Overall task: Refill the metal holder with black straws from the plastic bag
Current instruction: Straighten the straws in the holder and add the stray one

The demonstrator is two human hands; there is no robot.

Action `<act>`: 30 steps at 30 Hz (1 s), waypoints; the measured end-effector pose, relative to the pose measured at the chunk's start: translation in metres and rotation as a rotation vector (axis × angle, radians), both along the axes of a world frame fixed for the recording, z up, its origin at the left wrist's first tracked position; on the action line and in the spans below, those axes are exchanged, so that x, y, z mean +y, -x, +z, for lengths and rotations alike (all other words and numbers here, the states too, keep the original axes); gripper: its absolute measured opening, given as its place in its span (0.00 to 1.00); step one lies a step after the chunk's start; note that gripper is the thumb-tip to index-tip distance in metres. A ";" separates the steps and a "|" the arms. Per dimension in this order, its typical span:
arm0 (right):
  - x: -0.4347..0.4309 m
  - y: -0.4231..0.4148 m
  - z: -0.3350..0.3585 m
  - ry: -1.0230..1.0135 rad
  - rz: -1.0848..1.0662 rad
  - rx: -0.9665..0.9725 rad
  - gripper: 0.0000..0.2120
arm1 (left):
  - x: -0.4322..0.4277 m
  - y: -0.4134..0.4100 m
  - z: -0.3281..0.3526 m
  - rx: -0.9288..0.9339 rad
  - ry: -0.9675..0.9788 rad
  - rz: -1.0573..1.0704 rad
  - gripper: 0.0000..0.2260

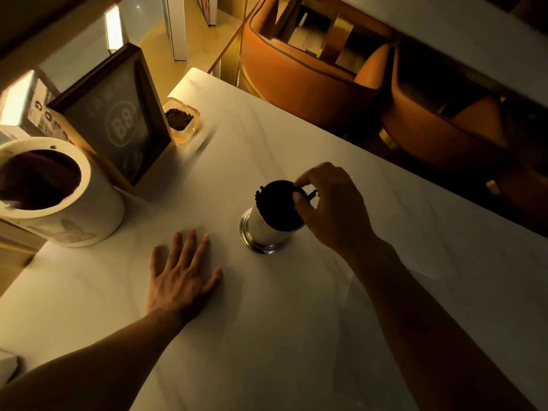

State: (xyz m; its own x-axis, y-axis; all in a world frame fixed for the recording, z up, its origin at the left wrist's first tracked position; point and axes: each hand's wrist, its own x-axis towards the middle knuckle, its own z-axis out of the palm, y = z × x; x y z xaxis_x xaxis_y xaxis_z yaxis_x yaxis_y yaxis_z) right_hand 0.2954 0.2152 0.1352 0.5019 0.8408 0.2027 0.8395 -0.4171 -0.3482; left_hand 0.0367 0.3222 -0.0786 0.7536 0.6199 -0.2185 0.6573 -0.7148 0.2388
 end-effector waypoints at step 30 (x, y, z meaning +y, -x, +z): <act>-0.011 -0.038 0.098 0.642 0.116 0.026 0.11 | 0.001 0.001 -0.004 -0.012 0.012 0.002 0.36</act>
